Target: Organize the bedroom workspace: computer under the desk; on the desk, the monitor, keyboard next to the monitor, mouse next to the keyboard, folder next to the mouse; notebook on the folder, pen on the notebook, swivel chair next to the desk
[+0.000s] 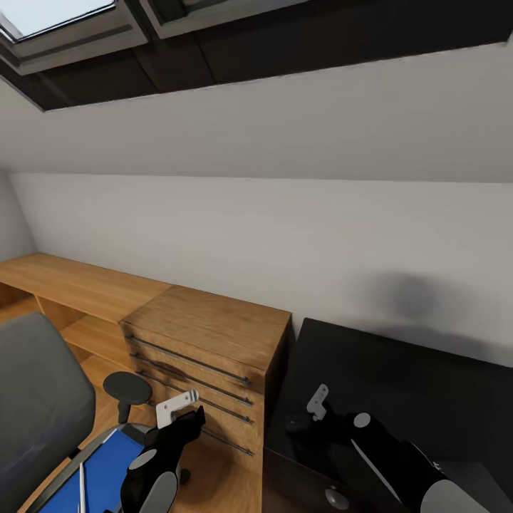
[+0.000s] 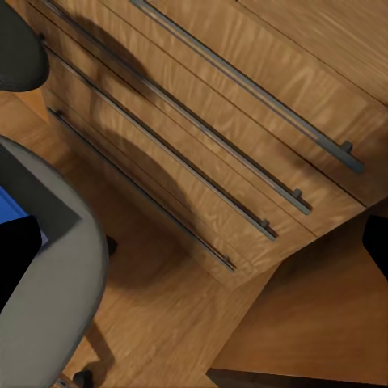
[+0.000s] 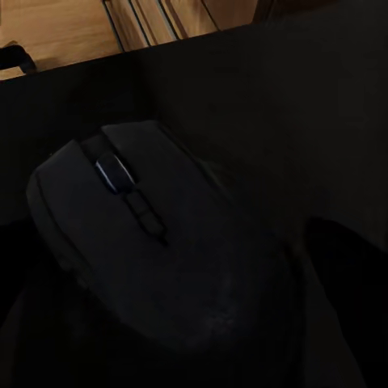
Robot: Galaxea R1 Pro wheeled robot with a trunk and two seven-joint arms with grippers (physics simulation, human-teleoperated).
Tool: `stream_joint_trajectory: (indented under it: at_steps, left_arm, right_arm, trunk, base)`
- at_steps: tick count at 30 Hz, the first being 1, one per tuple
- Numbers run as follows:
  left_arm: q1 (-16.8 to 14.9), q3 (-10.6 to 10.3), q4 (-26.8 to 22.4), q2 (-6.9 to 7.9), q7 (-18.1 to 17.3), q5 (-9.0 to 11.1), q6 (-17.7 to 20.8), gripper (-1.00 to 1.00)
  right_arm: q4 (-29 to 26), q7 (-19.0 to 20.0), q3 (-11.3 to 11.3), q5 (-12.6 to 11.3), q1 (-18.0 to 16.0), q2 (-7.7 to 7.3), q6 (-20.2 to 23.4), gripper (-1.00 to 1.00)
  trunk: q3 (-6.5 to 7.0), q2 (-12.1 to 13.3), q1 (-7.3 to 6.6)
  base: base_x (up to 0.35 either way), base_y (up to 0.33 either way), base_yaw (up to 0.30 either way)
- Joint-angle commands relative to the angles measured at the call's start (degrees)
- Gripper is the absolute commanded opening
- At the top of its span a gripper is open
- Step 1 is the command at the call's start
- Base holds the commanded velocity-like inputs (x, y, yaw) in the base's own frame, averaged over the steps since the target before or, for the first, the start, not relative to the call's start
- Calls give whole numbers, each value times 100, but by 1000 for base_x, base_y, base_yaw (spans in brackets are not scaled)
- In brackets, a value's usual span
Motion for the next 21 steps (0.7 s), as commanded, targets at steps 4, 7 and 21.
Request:
stream_joint_trajectory:
  at_steps: [4,7,21]
  left_arm:
    - [-6,-5,-7,0,44,37,17,100]
    - [-6,-5,-7,0,44,41,17,100]
    - [3,-5,-8,0,69,20,-17,100]
  right_arm:
    - [-13,-3,16,36,-3,-6,30,-100]
    - [-15,-3,16,70,-3,-6,30,-100]
    - [-16,-18,16,110,-3,-5,-54,-100]
  trunk:
    - [-7,-4,1]
    - [-7,-4,1]
    - [-7,-4,1]
  base:
    - [0,0,0]
    - [0,0,0]
    - [0,0,0]
